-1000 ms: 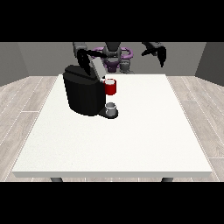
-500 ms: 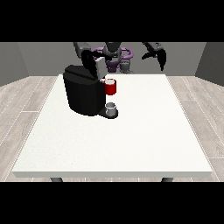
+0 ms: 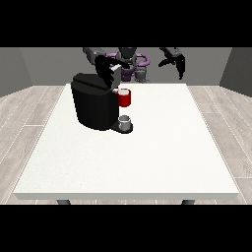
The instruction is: Insert the coffee pod into the coffee machine and close the lid
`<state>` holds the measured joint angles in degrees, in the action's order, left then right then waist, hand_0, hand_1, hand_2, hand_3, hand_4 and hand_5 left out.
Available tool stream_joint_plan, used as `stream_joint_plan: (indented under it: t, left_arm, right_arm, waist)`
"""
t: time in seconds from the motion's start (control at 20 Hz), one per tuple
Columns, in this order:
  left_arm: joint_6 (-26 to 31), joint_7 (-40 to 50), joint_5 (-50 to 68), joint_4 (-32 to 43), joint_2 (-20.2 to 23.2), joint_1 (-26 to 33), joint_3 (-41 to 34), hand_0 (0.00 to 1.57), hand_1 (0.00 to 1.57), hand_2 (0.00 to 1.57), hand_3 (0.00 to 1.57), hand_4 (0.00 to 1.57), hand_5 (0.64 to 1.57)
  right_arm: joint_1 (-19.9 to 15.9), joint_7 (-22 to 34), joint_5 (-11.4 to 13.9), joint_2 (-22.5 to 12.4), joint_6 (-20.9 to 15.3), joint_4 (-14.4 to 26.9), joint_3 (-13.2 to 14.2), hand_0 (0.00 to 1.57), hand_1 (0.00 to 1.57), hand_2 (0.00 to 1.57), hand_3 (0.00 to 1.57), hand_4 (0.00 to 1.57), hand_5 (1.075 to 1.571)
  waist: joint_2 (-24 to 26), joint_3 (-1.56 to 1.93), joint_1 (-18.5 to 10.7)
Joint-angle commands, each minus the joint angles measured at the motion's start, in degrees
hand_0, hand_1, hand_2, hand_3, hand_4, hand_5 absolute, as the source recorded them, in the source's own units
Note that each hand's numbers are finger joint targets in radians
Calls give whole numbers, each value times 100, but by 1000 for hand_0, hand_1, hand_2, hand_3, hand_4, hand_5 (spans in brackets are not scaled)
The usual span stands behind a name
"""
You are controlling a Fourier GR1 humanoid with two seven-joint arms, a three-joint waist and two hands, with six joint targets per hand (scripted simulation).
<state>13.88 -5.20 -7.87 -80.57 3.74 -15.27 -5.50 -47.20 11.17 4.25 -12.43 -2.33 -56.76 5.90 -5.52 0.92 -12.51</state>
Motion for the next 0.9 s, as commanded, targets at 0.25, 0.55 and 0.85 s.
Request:
stream_joint_plan:
  t: [0.25, 0.55, 0.85]
  left_arm:
    - [30, -50, -20, -81, -151, -299, 214, 0, 0, 0, 0, 398, 1571]
    - [177, -85, 19, 19, -42, -581, 206, 0, 0, 0, 0, 398, 1571]
    - [374, -120, 48, 53, -43, -802, 344, 0, 0, 0, 0, 429, 1571]
  right_arm:
    - [-796, -256, 390, -35, -33, -251, -310, 0, 0, 0, 0, 259, 1571]
    - [-890, 353, 444, 17, -60, -689, -369, 0, 0, 0, 0, 102, 1571]
    - [-1098, 934, 659, -438, -74, -1193, -273, 0, 0, 0, 0, 0, 1571]
  waist:
    - [-305, -89, -749]
    - [-448, -87, -1100]
    - [-661, -89, -1585]
